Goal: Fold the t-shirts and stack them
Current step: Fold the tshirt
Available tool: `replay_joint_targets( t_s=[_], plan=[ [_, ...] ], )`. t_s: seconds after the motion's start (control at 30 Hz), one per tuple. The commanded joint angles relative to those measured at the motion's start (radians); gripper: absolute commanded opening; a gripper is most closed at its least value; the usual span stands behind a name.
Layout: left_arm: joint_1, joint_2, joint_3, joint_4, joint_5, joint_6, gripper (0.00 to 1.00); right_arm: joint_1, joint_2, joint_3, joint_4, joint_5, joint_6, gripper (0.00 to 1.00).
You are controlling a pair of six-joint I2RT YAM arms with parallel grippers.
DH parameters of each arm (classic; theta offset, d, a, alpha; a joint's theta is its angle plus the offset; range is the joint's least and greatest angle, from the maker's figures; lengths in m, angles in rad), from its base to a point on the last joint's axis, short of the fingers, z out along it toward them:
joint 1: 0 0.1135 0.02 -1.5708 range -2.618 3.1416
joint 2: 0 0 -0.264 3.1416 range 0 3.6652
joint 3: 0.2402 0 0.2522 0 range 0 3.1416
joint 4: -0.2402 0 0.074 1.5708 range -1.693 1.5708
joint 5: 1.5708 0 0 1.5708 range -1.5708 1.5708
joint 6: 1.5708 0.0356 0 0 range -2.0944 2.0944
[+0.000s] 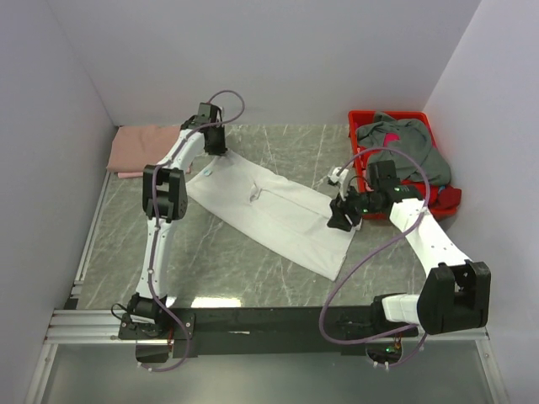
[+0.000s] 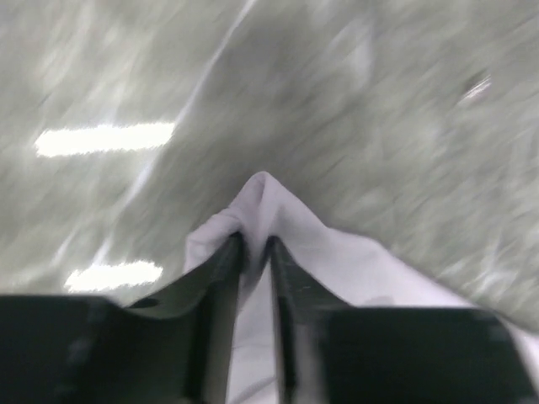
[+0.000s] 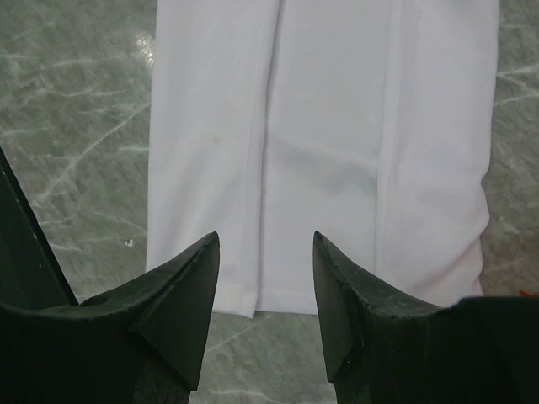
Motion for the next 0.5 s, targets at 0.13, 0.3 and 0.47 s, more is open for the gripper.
replay_joint_targets(
  t_s=[0.13, 0.3, 0.47],
  plan=[
    [-0.038, -0.013, 0.073, 0.288, 0.119, -0.138, 0.47, 0.322, -0.007, -0.056, 0.113, 0.279, -0.037, 0.56],
    [-0.031, -0.298, -0.029, 0.365, -0.040, -0.105, 0.75, 0.597, 0.078, -0.039, 0.259, 0.495, 0.136, 0.57],
    [0.055, -0.625, -0.296, 0.428, -0.169, -0.114, 0.96, 0.769, 0.305, 0.061, 0.368, 0.727, 0.308, 0.59]
  ],
)
